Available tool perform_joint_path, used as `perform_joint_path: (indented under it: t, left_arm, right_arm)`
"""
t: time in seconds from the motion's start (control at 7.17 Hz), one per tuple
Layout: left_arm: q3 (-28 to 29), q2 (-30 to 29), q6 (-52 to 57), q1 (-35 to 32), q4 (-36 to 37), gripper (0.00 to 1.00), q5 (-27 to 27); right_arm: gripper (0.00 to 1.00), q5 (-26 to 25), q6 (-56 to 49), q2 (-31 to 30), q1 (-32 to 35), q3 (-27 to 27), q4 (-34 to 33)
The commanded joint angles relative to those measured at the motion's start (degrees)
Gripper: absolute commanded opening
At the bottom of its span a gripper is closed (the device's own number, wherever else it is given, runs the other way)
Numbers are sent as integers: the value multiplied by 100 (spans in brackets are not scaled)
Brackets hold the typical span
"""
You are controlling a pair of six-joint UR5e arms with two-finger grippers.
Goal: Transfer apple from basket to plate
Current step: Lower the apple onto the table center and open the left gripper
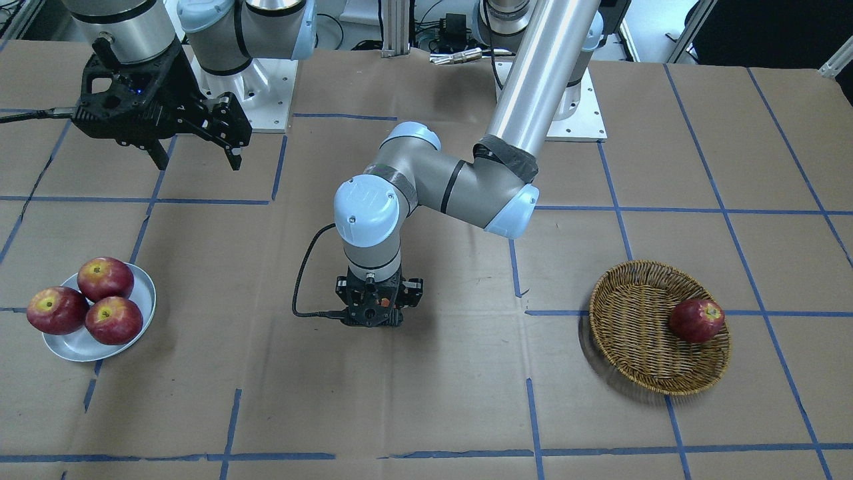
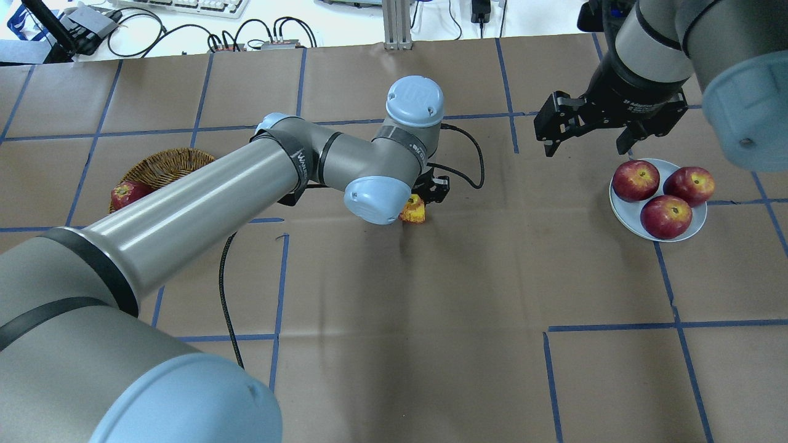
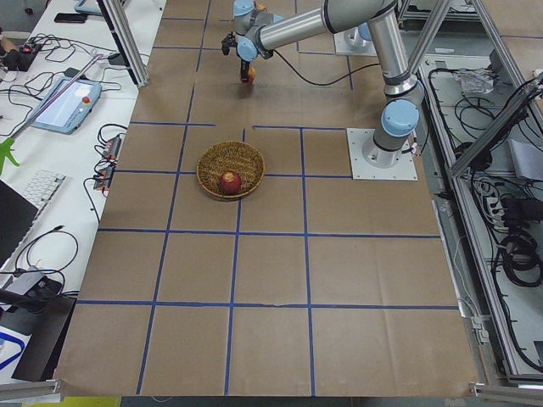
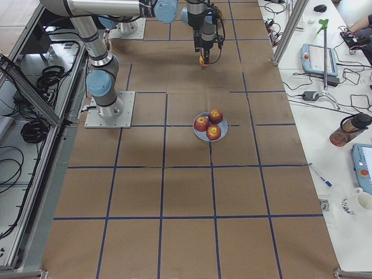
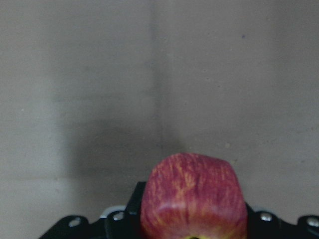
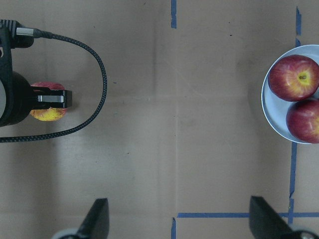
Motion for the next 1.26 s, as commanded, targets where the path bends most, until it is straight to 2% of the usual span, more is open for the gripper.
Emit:
perform_joint_path:
  t: [0.0, 0.14, 0.42, 0.7, 1.12]
  left_arm:
    - [30, -19, 6, 0, 7, 80, 13]
    - [56, -11, 6, 0, 7, 98, -22]
    - [144, 24, 6, 9, -54, 98, 4]
    - [145, 330, 85, 70, -185, 98, 13]
    - [153, 1391, 918, 683, -1359, 98, -13]
  right_arm:
    - [100, -1, 0, 0, 0, 0, 0]
    - [100, -1, 0, 0, 0, 0, 0]
    - [100, -9, -9, 0, 0, 0, 0]
    - [100, -27, -9, 0, 0, 9, 9]
    - [100, -44, -9, -9, 9, 9, 9]
